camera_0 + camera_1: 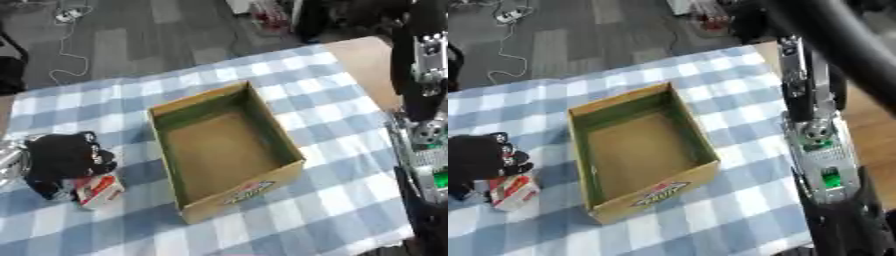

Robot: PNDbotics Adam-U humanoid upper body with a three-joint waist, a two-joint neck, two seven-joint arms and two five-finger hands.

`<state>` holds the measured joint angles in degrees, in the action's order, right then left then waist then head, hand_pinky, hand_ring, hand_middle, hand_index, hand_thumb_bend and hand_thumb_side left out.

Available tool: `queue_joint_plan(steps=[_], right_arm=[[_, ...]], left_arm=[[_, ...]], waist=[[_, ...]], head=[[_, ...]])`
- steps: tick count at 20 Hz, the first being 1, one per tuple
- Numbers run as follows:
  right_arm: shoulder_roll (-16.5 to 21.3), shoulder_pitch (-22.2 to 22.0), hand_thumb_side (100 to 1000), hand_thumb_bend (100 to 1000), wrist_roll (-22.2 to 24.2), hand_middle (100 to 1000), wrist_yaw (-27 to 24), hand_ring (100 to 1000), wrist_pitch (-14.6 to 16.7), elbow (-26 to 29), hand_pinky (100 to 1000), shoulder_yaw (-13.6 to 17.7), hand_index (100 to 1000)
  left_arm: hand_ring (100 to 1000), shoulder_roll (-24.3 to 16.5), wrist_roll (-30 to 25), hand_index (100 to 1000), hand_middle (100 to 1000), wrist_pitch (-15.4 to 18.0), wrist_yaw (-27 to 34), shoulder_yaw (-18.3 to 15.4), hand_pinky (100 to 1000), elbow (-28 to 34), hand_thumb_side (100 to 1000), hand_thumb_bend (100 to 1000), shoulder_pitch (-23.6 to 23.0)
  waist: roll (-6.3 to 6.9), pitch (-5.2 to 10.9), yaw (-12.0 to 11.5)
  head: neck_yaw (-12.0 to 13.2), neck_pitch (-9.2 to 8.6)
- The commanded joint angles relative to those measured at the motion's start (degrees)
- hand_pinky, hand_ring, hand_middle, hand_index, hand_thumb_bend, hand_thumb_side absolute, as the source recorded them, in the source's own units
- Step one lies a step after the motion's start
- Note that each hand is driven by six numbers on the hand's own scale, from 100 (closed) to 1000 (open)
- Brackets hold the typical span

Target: Pick up objects on the table and place them in the box.

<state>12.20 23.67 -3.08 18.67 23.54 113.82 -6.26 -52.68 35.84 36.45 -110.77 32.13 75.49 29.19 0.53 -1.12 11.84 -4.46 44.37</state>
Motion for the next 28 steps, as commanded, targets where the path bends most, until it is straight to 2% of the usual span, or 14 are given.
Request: queue_joint_plan(steps=[1,5,8,12,16,22,28], right_arm=[[0.62,0.5,1000,100,0.23,492,0.15,436,-0.04,0.77,402,0.52,591],[0.73,0.39,1000,100,0.31,492,0.26,436,-0.04,0.77,402,0.58,590],[0.77,0.3,1000,100,0.34,491,0.29,436,0.0,0.77,402,0.58,589],[0.66,0.27,1000,100,0.46,491,0.33,436,-0.04,0.77,402,0.57,589],[0.44,0.26,1000,100,0.47,491,0.3,436,-0.01,0.77,402,0.56,588],[0.24,0.27,1000,100,0.69,491,0.35,437,0.22,0.77,402,0.45,587],[-0.31,0.63,1000,100,0.62,490,0.31,437,0.39,0.77,402,0.43,587]], left_arm=[[100,-3.34,14.54,417,122,15.51,1.04,-1.96,100,0.02,666,100,0.39],[100,-3.67,12.86,415,123,15.51,4.81,-4.04,100,1.64,664,100,0.44],[100,-2.54,12.19,401,112,15.51,11.25,-5.66,100,3.27,666,100,1.11],[100,-0.34,10.3,389,100,15.51,19.48,-6.02,100,5.12,664,100,2.53],[100,1.51,6.74,375,100,15.51,24.89,-6.17,100,5.93,655,100,3.89],[100,4.78,2.78,365,100,15.51,28.04,-5.3,100,5.79,653,100,8.21],[100,7.38,4.24,364,100,15.51,27.17,-3.76,100,4.8,654,100,12.2]], waist=[[0.03,0.56,-0.14],[0.01,0.63,-0.33],[-0.06,0.71,-0.43],[-0.14,0.79,-0.39],[-0.15,0.91,-0.32],[-0.2,1.17,-0.2],[-0.07,1.15,0.3]], head=[[0.14,-0.25],[-0.04,-0.25],[-0.1,-0.25],[-0.09,-0.25],[0.11,-0.25],[0.13,-0.88],[0.31,-1.38]])
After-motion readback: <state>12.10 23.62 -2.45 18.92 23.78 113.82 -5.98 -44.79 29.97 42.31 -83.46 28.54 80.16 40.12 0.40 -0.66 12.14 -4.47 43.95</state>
